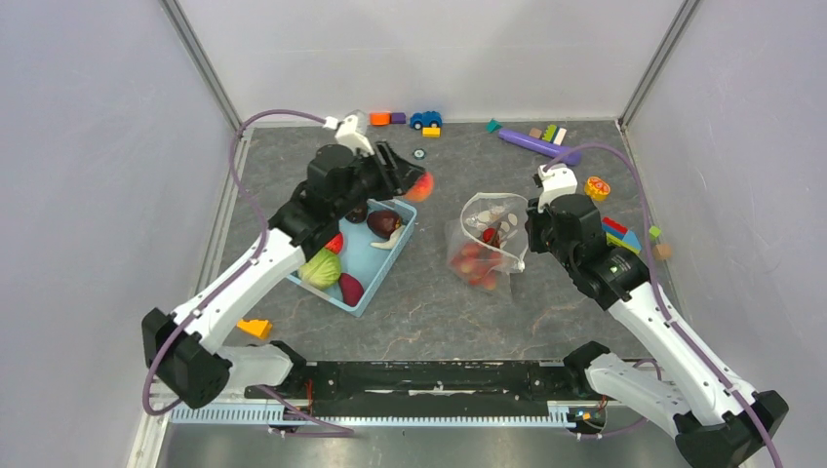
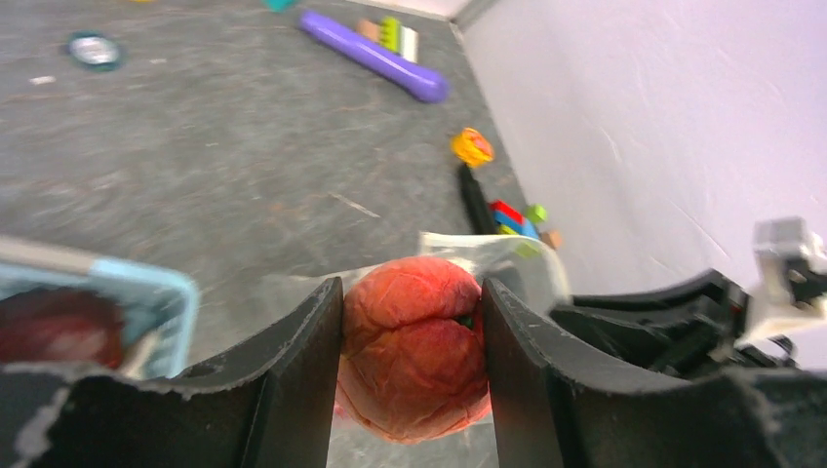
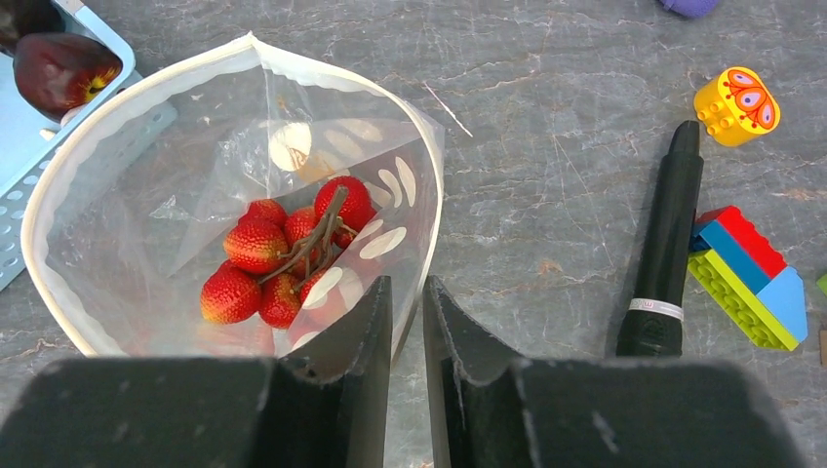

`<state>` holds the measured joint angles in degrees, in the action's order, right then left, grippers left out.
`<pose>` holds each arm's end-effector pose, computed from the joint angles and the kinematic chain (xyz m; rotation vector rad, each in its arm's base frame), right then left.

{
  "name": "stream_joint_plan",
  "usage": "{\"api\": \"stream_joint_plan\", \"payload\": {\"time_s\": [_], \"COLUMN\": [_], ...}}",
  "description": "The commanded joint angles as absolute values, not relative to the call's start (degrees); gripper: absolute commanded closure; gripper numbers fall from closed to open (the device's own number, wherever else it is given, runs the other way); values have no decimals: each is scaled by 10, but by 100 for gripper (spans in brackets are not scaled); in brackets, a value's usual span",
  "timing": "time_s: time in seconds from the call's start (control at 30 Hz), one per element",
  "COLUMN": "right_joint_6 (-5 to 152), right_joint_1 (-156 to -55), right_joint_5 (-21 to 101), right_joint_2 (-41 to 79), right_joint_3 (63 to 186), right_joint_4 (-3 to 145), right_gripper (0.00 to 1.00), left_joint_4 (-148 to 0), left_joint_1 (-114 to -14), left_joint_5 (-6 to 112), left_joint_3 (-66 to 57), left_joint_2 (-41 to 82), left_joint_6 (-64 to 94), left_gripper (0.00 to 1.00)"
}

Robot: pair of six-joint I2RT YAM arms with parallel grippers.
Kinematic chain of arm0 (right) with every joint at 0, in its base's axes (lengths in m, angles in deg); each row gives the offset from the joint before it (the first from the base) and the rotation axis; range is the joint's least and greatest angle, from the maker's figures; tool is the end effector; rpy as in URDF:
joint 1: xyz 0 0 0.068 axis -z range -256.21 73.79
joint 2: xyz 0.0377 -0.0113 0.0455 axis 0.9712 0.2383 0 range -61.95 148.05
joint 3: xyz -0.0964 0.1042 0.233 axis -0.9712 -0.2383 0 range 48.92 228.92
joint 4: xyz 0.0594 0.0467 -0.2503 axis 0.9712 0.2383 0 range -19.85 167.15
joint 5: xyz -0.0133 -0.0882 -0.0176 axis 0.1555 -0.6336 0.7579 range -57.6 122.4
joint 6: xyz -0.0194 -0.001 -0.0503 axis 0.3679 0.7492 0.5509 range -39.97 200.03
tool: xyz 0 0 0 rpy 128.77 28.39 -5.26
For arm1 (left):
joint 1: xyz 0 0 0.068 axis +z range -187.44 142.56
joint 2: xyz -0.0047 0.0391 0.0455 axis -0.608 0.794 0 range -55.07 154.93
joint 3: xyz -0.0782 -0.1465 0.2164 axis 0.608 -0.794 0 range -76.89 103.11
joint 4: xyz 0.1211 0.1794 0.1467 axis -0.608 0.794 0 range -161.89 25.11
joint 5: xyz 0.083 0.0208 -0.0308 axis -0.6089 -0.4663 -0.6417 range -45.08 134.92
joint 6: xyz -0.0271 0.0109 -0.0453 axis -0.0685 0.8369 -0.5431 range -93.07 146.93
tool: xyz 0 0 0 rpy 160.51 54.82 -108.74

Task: Place the food in the zip-top bag and seal the zipper
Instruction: Place the fake fruit in the zipper food storage bag.

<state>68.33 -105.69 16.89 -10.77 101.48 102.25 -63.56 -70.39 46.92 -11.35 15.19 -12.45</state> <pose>0.1710 0.0857 0.3297 -0.1622 2.0827 0.1512 0.2400 -0.1570 0.3767 -0.0800 1.8965 -0.9168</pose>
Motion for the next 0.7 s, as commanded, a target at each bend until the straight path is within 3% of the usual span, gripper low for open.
{"api": "stream_joint_plan", "payload": {"time_s": [0.0,0.27,0.67], "right_joint_6": [690,696,696], "right_joint_1": [-1054,-1055,-1055], "right_joint_5": [174,181,180], "right_joint_2": [-121,-115,-114], "right_joint_3": [1007,1004,1000], "right_joint_4": [995,988,978], "right_gripper": [77,82,99], "left_joint_4": [-706,-749,-732], "left_joint_1": [-776,-858,-883], "left_joint_5": [504,568,556], "left_joint_3": [-38,19,49], "left_joint_2": [207,306,401], "left_joint_6": [-86,-49,-28], "left_gripper": [70,69,69]}}
